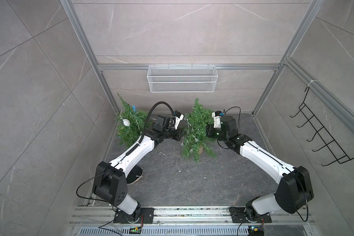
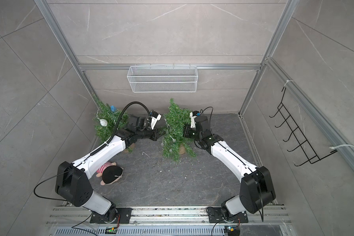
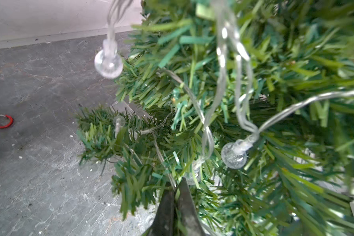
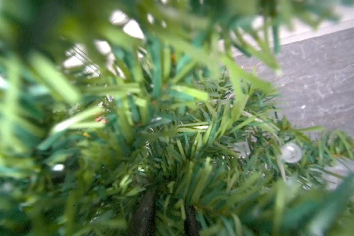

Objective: Wrap string light around the christmas tree
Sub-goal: Move the christmas tree to the center of the board.

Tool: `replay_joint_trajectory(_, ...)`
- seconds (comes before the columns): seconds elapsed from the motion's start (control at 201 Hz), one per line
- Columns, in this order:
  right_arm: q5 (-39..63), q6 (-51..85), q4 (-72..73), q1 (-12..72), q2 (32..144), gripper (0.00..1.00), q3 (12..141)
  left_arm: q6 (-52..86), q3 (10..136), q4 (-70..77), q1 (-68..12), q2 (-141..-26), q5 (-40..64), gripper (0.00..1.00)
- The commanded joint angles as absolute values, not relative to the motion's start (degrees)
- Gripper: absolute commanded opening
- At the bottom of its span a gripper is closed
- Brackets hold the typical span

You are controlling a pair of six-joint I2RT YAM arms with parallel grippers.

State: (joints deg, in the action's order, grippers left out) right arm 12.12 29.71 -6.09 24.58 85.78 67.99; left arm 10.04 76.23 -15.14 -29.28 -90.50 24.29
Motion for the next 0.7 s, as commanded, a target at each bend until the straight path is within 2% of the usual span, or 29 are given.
replay_joint_trajectory(0.0,15.19,26.46,-11.45,23.26,86.78,0.30,72.80,12.12,78.99,-12.73,-30.42,-90.97,26.38,0.00)
replay_joint_trajectory(0.318,22.59,24.31,-19.08,19.91,85.59,0.43,74.80,13.01,78.06,-13.86,-31.07,-89.86,24.59,0.00)
replay_joint_trajectory(0.518,22.44,22.31,-26.55,18.82,84.24,0.54,78.77,15.00,82.15,-16.49,-30.61,-91.67,24.49,0.00)
replay_joint_trajectory(0.692,24.00,20.79,-31.56,17.61,82.89,0.60,82.27,18.37,82.01,-17.48,-30.59,-91.08,25.26,0.00)
